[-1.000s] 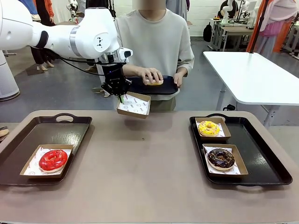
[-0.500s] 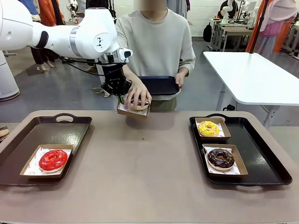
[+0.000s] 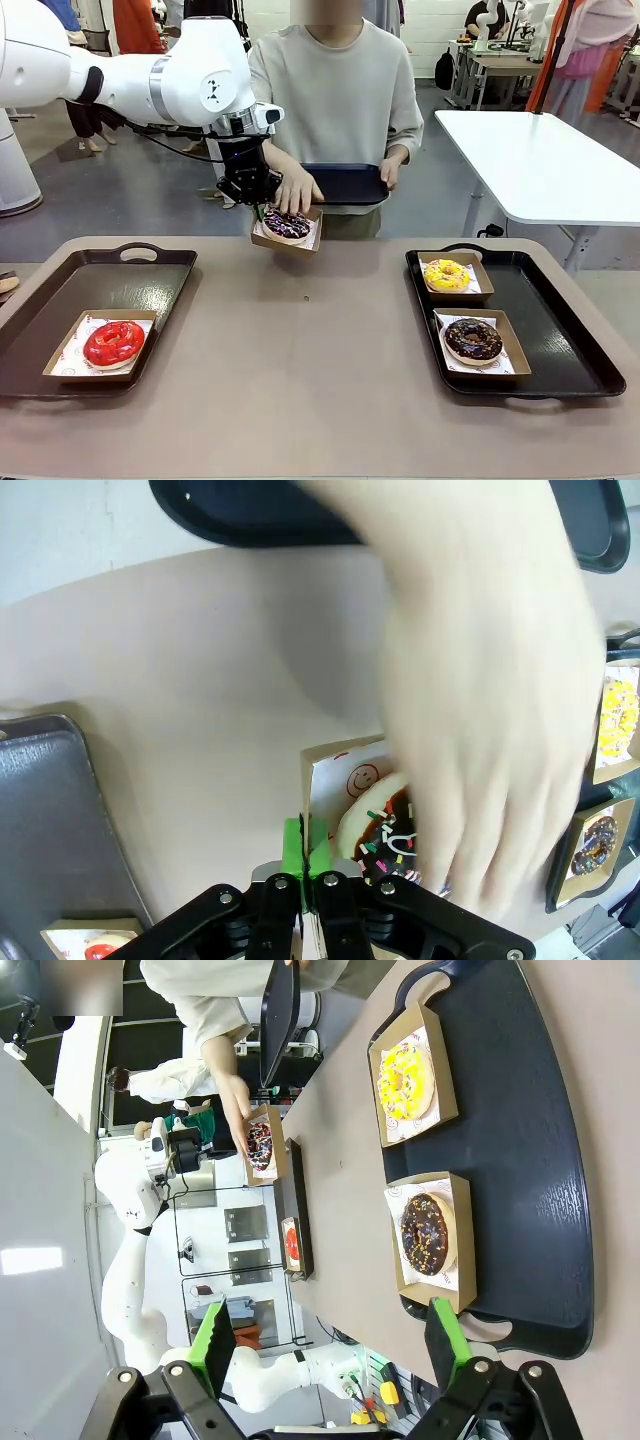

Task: Individually package the donuts and arrange them on the tray.
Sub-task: Place the picked Paper togo box on the Handle tray.

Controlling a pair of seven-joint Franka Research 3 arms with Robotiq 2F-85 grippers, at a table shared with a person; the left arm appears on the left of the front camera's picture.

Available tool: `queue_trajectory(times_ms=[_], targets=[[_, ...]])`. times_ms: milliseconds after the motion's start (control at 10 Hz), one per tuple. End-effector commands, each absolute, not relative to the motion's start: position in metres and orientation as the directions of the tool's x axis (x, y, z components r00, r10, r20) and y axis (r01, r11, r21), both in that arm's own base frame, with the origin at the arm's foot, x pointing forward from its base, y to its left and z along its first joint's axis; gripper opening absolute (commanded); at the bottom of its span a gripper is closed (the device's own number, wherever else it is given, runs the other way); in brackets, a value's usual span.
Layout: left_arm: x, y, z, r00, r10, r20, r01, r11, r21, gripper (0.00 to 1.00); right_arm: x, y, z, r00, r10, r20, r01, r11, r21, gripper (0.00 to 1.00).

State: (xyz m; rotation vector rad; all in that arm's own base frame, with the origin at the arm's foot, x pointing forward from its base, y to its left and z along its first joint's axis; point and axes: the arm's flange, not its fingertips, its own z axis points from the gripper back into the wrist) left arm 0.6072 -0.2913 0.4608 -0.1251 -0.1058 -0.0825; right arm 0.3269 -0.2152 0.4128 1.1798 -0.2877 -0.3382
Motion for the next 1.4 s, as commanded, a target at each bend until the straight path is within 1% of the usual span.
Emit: queue_trajectory(times_ms=[0,300,400,500,600,700,800,1000,1300], targets=[[0.603,-0.289,0.462,0.991,-0.077,0.109,0.090,0.989,-0.115,0.00,0.326,-0.216,0.415,0.913,-0.405,0.047,0.104,0.342,0.934,1.00],[0.607,-0.291,0.461,0.991,-0.075,0.110,0.089,0.989,-0.120,0.01,0.326,-0.216,0.415,0.913,-0.405,0.047,0.104,0.342,0.934,1.00],[0.592,-0.262,0.466,0.991,-0.079,0.108,0.089,0.991,-0.097,0.01,0.326,-0.216,0.415,0.913,-0.405,0.047,0.104,0.342,0.934,1.00],[0.580,-0.231,0.476,0.987,-0.122,0.102,0.129,0.989,-0.065,0.01,0.326,-0.216,0.415,0.913,-0.405,0.047,0.104,0.342,0.934,1.00],[0.566,-0.203,0.483,0.985,-0.160,0.068,0.163,0.986,-0.044,0.01,0.326,-0.216,0.415,0.913,-0.405,0.047,0.104,0.342,0.934,1.00],[0.548,-0.172,0.487,0.986,-0.157,0.063,0.161,0.985,-0.060,0.01,0.326,-0.216,0.415,0.913,-0.405,0.047,0.104,0.342,0.934,1.00],[0.544,-0.143,0.491,0.987,-0.150,0.064,0.154,0.986,-0.061,0.01,0.326,-0.216,0.415,0.913,-0.405,0.047,0.104,0.342,0.934,1.00],[0.526,-0.083,0.481,0.996,-0.078,0.040,0.081,0.994,-0.076,0.01,0.326,-0.216,0.415,0.913,-0.405,0.047,0.104,0.342,0.934,1.00],[0.530,-0.005,0.458,1.000,0.003,0.031,0.000,0.996,-0.094,0.01,0.326,-0.216,0.415,0.913,-0.405,0.047,0.104,0.342,0.934,1.00]])
